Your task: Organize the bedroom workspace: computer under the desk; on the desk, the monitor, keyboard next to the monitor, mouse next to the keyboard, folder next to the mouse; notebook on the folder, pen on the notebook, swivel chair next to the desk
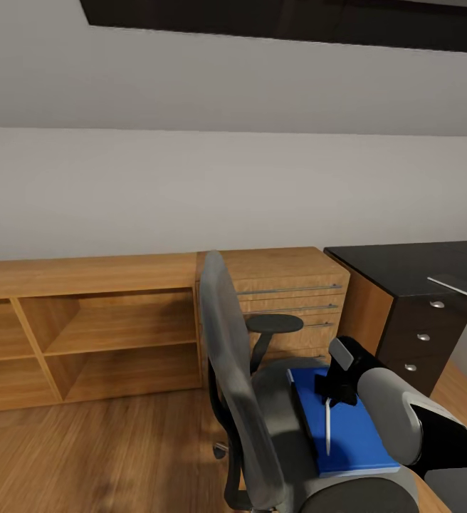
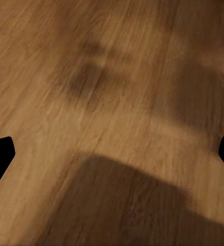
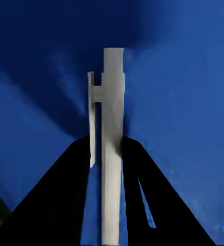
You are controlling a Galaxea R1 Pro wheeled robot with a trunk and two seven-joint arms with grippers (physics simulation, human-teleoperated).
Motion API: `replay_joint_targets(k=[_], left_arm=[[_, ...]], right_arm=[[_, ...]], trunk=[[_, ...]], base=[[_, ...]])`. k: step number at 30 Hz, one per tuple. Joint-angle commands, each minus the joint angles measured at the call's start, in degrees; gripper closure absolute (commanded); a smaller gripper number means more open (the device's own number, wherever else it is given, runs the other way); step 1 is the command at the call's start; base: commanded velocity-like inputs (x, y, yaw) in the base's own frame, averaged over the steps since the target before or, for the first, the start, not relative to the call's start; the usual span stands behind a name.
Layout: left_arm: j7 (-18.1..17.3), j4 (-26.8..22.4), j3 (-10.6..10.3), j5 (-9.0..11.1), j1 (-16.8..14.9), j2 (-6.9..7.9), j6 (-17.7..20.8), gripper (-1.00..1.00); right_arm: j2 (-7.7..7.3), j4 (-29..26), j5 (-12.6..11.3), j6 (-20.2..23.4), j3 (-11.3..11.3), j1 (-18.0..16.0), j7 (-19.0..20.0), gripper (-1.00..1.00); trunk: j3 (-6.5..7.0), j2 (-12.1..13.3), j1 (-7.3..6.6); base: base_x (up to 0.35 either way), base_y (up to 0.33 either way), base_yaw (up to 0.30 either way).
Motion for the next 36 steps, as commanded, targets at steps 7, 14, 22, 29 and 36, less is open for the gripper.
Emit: replay_joint_targets(k=[7, 14, 22, 29, 36], left_arm=[[-0.3, 0.0, -0.5, 0.6, 0.0, 0.01, -0.1, -1.00], [-0.3, 0.0, -0.5, 0.6, 0.0, 0.01, -0.1, -1.00], [-0.3, 0.0, -0.5, 0.6, 0.0, 0.02, -0.1, -1.00], [-0.3, 0.0, -0.5, 0.6, 0.0, 0.02, -0.2, -1.00], [-0.3, 0.0, -0.6, 0.6, 0.0, 0.01, -0.2, -1.00]], right_arm=[[0.01, -0.1, -0.9, 0.0, -0.1, 0.0, -0.8, 1.00], [0.01, -0.1, -0.9, 0.0, -0.1, 0.0, -0.8, 1.00], [0.01, -0.1, -0.8, 0.0, -0.1, 0.0, -0.8, 1.00], [0.01, -0.1, -0.8, 0.0, -0.1, 0.0, -0.8, 1.00], [-0.05, -0.1, -0.8, 0.0, -0.1, 0.0, -0.8, 1.00]], trunk=[[-0.06, 0.0, -0.01], [-0.06, 0.0, -0.01], [-0.06, 0.0, -0.01], [0.12, 0.4, -0.23], [1.38, 3.2, -1.77]], base=[[0.000, 0.000, 0.000], [0.000, 0.000, 0.000], [0.000, 0.000, 0.000], [0.000, 0.000, 0.000], [0.000, 0.000, 0.000]])
